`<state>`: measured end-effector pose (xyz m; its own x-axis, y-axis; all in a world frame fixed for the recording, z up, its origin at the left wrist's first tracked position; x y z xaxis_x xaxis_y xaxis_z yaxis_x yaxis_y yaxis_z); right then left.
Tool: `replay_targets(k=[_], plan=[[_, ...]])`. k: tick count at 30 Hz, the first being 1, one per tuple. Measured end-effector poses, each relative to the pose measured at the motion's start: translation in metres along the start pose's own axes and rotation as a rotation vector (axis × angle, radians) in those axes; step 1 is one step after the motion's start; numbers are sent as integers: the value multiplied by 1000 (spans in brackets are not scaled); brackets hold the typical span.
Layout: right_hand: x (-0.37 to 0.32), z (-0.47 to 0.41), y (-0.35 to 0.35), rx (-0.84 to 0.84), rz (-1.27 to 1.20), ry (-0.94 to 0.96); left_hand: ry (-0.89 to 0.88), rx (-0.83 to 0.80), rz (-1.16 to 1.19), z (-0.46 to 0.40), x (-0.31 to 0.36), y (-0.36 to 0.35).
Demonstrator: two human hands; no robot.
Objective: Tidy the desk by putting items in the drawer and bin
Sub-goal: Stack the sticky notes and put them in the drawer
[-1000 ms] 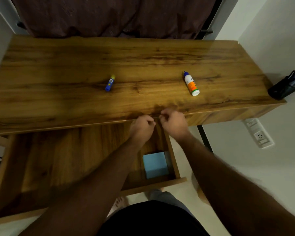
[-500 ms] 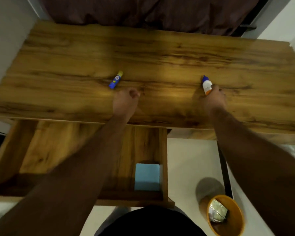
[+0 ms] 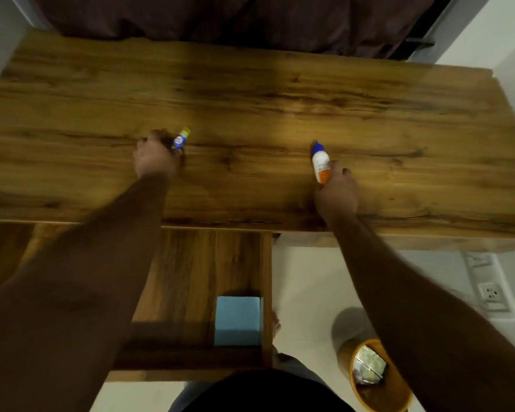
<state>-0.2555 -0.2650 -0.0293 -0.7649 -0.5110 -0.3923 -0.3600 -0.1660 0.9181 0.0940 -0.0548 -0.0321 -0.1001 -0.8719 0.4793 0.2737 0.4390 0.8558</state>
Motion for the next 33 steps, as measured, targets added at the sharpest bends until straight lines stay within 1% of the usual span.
replay_targets(k=[3, 8, 13, 17, 21, 25, 29, 31, 33], plan=[[-6, 14, -5, -9, -27, -2, -60, -38, -110, -5, -1, -14], [-18, 40, -6, -35, -49, -32, -97, -91, -84, 18, 4, -23], [-40, 78, -12, -61, -122, -70, -195, -232, -5, 91, 4, -34], [-66, 116, -22, -102, -129, -80, -229, -330, 90, 158, -24, -34], [-86, 166, -39, -171, -192, -121, -180, -505, 149, 206, -74, -40], [-101, 213, -57, -239, -215, -106, -136, -622, 138, 223, -117, -52], [-110, 236, -75, -358, -197, -112, -8, -736, 148, 216, -153, -72], [-117, 237, -85, -416, -166, -96, 99, -788, 220, 212, -166, -81], [-121, 231, -92, -440, -131, -86, 163, -796, 258, 208, -170, -85]])
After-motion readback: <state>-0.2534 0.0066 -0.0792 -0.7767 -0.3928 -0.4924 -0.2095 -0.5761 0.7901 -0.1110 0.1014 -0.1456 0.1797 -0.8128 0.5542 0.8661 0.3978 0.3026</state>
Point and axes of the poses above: each hand's wrist, its own z-axis away from the middle knuckle, its own y-axis out of the back of the hand, x = y × z, the point moved 9 cm from there along -z, towards the middle knuckle, and after that the axes turned 14 degrees about y, right-handed, at the moved point
